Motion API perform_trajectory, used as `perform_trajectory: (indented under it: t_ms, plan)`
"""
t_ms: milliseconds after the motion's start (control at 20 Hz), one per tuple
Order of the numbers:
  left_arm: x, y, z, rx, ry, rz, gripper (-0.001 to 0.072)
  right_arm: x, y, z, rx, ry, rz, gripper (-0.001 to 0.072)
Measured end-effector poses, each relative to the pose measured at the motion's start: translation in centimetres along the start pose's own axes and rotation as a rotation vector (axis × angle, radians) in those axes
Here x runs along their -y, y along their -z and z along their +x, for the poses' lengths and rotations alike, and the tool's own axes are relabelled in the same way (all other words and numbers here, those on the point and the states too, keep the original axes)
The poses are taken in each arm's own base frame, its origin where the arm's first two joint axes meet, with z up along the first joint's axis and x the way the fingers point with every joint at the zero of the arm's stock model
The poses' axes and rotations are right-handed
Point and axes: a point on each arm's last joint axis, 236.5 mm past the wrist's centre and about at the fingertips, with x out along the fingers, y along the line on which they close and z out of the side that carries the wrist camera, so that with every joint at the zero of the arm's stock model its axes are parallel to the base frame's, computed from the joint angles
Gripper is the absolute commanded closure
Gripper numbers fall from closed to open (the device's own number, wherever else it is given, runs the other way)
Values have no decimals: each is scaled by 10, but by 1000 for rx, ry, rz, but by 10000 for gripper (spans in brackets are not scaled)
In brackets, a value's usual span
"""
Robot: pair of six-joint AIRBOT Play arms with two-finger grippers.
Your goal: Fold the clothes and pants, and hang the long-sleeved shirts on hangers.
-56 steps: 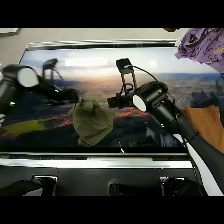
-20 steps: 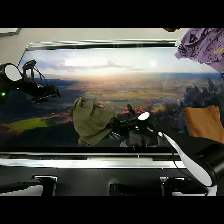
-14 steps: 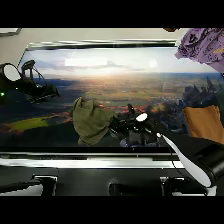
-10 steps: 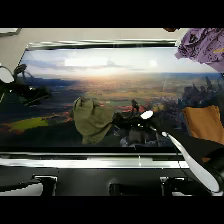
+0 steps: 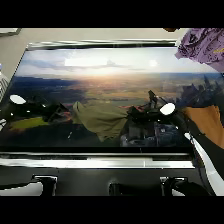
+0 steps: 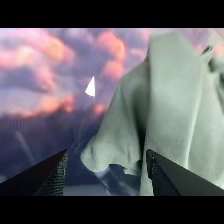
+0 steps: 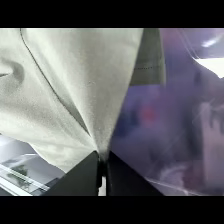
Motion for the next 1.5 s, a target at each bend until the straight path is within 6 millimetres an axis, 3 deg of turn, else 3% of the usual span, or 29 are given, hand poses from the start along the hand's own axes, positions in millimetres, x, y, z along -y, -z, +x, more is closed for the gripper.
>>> perform_trajectory:
  t_ms: [450,500,600,650,750,800,1000,1100,1250,1400,1500]
  plan:
    - [7,27,35,-69,40,36,184,5,-2,-7,8,21,15,684]
    - [8,31,40,-83,37,43,218,5,-2,-7,8,22,14,684]
    - [9,38,48,-106,33,48,354,4,-2,-8,12,20,19,685]
    - [9,40,52,-115,30,49,359,3,-4,-9,20,20,16,685]
    - [8,44,59,-130,24,39,606,0,-8,-12,43,13,17,685]
    - [7,45,61,-135,20,30,691,-2,-10,-14,54,9,13,685]
    - [11,42,61,-131,28,21,697,-11,-18,-24,102,-9,0,685]
    - [23,28,47,-94,48,42,698,-17,-29,-35,144,-20,-12,685]
    - [54,-10,-6,37,56,138,698,-36,-63,-71,247,-38,-72,685]
    - [92,-54,-95,260,5,274,698,-74,-103,-134,397,-71,-192,685]
    - [125,-70,-170,434,-35,379,698,-108,-121,-187,498,-98,-289,685]
